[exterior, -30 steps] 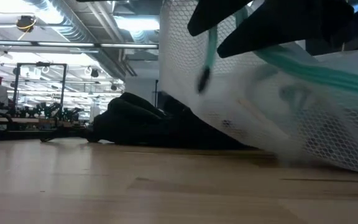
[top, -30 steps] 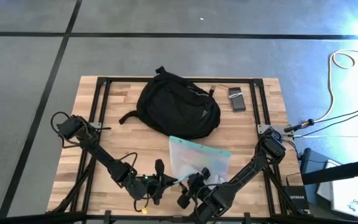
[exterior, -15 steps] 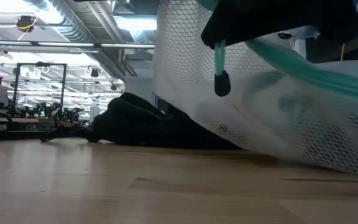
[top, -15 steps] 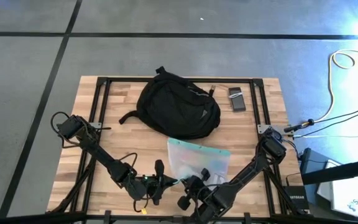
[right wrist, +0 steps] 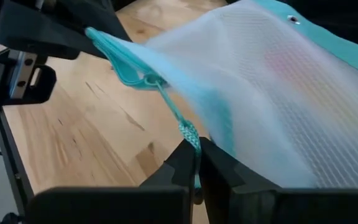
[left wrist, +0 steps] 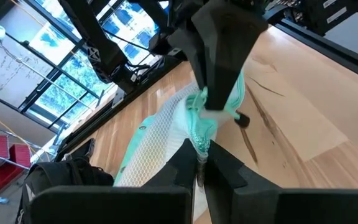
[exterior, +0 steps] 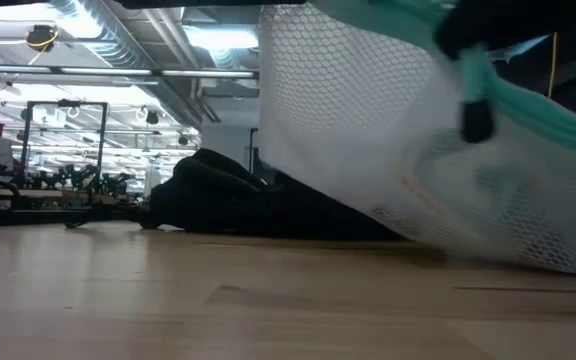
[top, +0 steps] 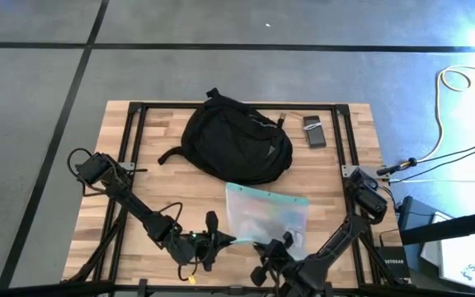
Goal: Unpack backpack
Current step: Open the blue zip bag
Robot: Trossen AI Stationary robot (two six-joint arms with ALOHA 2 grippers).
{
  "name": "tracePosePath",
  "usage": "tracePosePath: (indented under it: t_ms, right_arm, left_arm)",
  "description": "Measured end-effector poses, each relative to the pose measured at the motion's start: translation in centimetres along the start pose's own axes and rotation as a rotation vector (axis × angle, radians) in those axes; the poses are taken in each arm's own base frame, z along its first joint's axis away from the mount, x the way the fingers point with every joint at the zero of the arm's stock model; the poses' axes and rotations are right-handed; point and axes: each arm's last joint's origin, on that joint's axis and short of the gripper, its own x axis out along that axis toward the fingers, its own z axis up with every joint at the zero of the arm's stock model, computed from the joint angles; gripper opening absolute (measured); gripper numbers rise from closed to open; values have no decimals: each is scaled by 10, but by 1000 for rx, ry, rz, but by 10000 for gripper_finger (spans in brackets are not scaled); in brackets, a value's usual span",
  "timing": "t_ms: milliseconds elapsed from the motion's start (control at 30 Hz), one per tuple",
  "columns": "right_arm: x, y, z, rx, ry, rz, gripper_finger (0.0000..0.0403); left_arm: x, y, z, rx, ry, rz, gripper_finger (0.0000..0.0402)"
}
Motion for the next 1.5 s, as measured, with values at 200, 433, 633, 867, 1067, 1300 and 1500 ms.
tracePosePath:
  t_ms: [200,433,633,867,1067,1300,1500]
  right_arm:
    - [-16,-10,-8,49,-1,-22,0]
    - [-31,-14,-19,81,78,-30,0]
    - [-41,-19,-26,117,141,-53,0]
    - [-56,-29,-33,132,179,-108,0]
    - [-67,-39,-38,129,230,-175,0]
    - [-78,-45,-30,107,359,-279,0]
    - [-85,-53,-15,72,382,-352,0]
  left_arm:
    - [0,0,0,0,0,1,0]
    - [0,0,0,-1,-1,0,0]
    - [0,0,0,-2,-2,0,0]
    - [0,0,0,-2,-1,1,0]
    - [0,0,0,-1,0,2,0]
    - [0,0,0,-2,1,6,0]
    - [0,0,0,-6,1,5,0]
